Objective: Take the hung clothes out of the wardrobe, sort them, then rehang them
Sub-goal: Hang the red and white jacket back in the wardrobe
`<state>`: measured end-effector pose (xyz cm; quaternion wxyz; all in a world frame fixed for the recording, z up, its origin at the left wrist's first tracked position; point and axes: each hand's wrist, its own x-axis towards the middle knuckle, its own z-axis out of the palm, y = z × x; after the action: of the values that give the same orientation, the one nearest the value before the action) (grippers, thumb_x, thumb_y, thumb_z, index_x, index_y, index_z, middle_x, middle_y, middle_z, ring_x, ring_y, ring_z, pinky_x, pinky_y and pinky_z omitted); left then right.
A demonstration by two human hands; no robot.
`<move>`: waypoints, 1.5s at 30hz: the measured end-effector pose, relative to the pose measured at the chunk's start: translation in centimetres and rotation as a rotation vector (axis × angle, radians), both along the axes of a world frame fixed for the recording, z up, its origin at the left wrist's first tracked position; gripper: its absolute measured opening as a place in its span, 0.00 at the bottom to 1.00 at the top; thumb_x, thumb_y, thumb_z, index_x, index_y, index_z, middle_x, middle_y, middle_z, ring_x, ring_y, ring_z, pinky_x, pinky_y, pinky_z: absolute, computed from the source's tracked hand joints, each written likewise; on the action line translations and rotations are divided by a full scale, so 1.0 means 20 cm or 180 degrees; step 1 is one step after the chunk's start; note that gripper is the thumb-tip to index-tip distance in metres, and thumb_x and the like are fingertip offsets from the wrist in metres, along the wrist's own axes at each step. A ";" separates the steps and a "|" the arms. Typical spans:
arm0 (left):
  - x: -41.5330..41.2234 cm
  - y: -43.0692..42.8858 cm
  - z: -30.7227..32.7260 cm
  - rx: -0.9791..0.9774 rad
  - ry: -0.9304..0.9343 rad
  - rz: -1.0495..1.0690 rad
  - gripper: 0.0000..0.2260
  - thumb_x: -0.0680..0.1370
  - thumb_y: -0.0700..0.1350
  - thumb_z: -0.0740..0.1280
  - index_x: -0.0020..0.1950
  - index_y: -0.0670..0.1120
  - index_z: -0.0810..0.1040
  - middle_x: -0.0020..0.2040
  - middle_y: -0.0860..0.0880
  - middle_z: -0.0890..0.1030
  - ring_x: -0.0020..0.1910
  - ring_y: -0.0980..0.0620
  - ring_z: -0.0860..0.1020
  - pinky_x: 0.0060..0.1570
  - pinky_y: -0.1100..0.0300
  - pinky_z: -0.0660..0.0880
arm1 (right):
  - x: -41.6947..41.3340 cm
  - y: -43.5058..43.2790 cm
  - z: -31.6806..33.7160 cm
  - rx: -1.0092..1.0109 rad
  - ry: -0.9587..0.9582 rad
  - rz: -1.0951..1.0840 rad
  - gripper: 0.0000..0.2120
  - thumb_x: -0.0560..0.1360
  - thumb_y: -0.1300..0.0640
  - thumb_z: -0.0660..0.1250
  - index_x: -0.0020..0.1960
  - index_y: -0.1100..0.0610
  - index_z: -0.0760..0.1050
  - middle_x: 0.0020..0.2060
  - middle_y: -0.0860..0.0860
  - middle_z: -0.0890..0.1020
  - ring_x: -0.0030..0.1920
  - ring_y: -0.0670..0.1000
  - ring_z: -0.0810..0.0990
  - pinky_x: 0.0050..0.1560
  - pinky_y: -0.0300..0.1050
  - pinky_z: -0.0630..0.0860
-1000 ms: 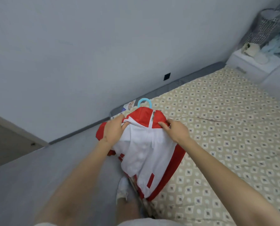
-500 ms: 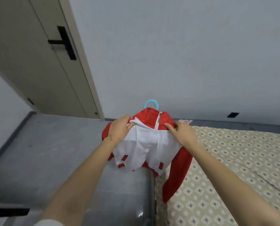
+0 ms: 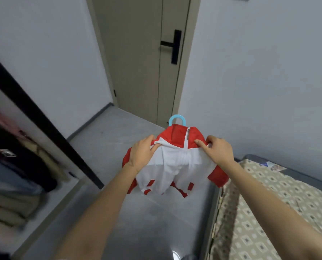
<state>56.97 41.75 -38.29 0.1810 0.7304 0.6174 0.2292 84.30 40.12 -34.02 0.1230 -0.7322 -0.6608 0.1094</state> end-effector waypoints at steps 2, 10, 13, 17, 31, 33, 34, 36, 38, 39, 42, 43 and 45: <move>-0.19 -0.07 -0.01 0.0005 0.0012 0.0163 0.15 0.82 0.55 0.62 0.54 0.42 0.76 0.49 0.44 0.82 0.47 0.43 0.79 0.40 0.56 0.66 | -0.18 0.00 0.01 -0.0062 -0.0008 0.0195 0.24 0.76 0.32 0.58 0.44 0.53 0.73 0.37 0.48 0.77 0.40 0.50 0.77 0.33 0.40 0.65; -0.84 -0.45 -0.01 -0.0097 -0.0245 0.0792 0.14 0.80 0.56 0.65 0.49 0.44 0.76 0.38 0.53 0.75 0.37 0.52 0.74 0.33 0.63 0.62 | -0.83 -0.08 -0.02 -0.0066 -0.0117 0.0724 0.26 0.74 0.30 0.57 0.44 0.52 0.76 0.36 0.47 0.79 0.35 0.45 0.75 0.33 0.37 0.69; -1.06 -0.61 -0.02 -0.0011 -0.0344 0.1015 0.13 0.79 0.55 0.67 0.50 0.45 0.77 0.39 0.53 0.77 0.38 0.51 0.76 0.38 0.61 0.65 | -1.07 -0.15 -0.03 -0.0043 -0.0078 0.0902 0.28 0.74 0.29 0.56 0.43 0.53 0.77 0.35 0.47 0.80 0.36 0.45 0.77 0.39 0.43 0.77; -1.36 -0.80 -0.02 0.0009 -0.0423 0.1323 0.11 0.80 0.54 0.66 0.51 0.46 0.77 0.42 0.51 0.80 0.40 0.52 0.77 0.40 0.59 0.70 | -1.41 -0.24 0.00 0.0058 -0.0039 0.1317 0.26 0.75 0.30 0.56 0.40 0.53 0.75 0.33 0.46 0.78 0.35 0.46 0.77 0.35 0.41 0.73; -2.21 -1.46 -0.02 0.0175 -0.0590 0.2602 0.08 0.81 0.49 0.65 0.50 0.45 0.76 0.42 0.51 0.78 0.42 0.50 0.77 0.39 0.62 0.67 | -2.49 -0.48 0.04 0.0290 -0.0060 0.2989 0.24 0.76 0.33 0.60 0.36 0.52 0.72 0.33 0.50 0.81 0.40 0.53 0.80 0.37 0.44 0.68; -2.30 -1.51 -0.02 0.0166 -0.0567 0.2730 0.09 0.82 0.50 0.64 0.53 0.45 0.77 0.45 0.51 0.79 0.44 0.52 0.77 0.40 0.68 0.68 | -2.62 -0.48 0.04 0.0162 0.0062 0.3187 0.24 0.76 0.33 0.60 0.34 0.52 0.70 0.30 0.47 0.77 0.38 0.52 0.79 0.38 0.44 0.70; -2.35 -1.53 -0.01 0.0138 -0.0582 0.2798 0.10 0.82 0.50 0.63 0.55 0.44 0.77 0.47 0.50 0.80 0.46 0.52 0.77 0.43 0.67 0.69 | -2.69 -0.47 0.04 0.0095 0.0138 0.3287 0.24 0.76 0.33 0.61 0.33 0.51 0.68 0.28 0.45 0.74 0.36 0.51 0.77 0.38 0.44 0.70; -2.43 -1.57 0.00 0.0100 -0.0653 0.2943 0.13 0.82 0.51 0.63 0.60 0.45 0.77 0.53 0.49 0.81 0.51 0.52 0.78 0.52 0.61 0.72 | -2.82 -0.44 0.03 -0.0031 0.0300 0.3459 0.26 0.75 0.33 0.62 0.31 0.53 0.67 0.26 0.45 0.71 0.32 0.49 0.74 0.36 0.45 0.69; -2.52 -1.60 0.04 0.0175 -0.0567 0.2979 0.13 0.82 0.51 0.63 0.63 0.46 0.77 0.54 0.51 0.80 0.53 0.53 0.77 0.54 0.60 0.69 | -2.95 -0.41 0.02 -0.0150 0.0457 0.3636 0.27 0.74 0.34 0.64 0.31 0.55 0.66 0.25 0.47 0.71 0.30 0.49 0.72 0.34 0.46 0.68; -2.56 -1.61 0.05 0.0210 -0.0464 0.2968 0.12 0.82 0.50 0.63 0.62 0.46 0.77 0.53 0.51 0.80 0.51 0.53 0.77 0.52 0.61 0.68 | -3.01 -0.40 0.02 -0.0218 0.0548 0.3737 0.27 0.73 0.35 0.66 0.31 0.56 0.65 0.25 0.47 0.70 0.29 0.48 0.71 0.34 0.47 0.67; -2.71 -1.62 0.09 0.0136 -0.0134 0.3017 0.09 0.82 0.49 0.64 0.55 0.45 0.78 0.47 0.49 0.82 0.45 0.50 0.79 0.44 0.58 0.71 | -3.18 -0.38 0.03 -0.0471 0.0891 0.4029 0.26 0.73 0.39 0.70 0.30 0.55 0.63 0.24 0.47 0.68 0.27 0.46 0.67 0.33 0.45 0.64; -2.76 -1.62 0.10 0.0091 -0.0015 0.3049 0.09 0.82 0.49 0.64 0.55 0.46 0.78 0.46 0.49 0.82 0.45 0.50 0.80 0.44 0.55 0.73 | -3.23 -0.37 0.03 -0.0535 0.0991 0.4108 0.25 0.73 0.41 0.71 0.30 0.54 0.63 0.24 0.46 0.67 0.26 0.45 0.66 0.32 0.44 0.63; -2.85 -1.60 0.12 0.0015 0.0166 0.3134 0.09 0.82 0.49 0.63 0.57 0.46 0.77 0.46 0.48 0.82 0.45 0.49 0.80 0.46 0.53 0.76 | -3.33 -0.34 0.03 -0.0661 0.1154 0.4220 0.24 0.73 0.44 0.73 0.30 0.54 0.63 0.24 0.45 0.67 0.26 0.45 0.66 0.32 0.41 0.62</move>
<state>-0.03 9.72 -35.83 0.0340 0.3578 0.8931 0.2705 17.74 33.40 -33.35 0.0680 -0.1523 -0.9238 0.3447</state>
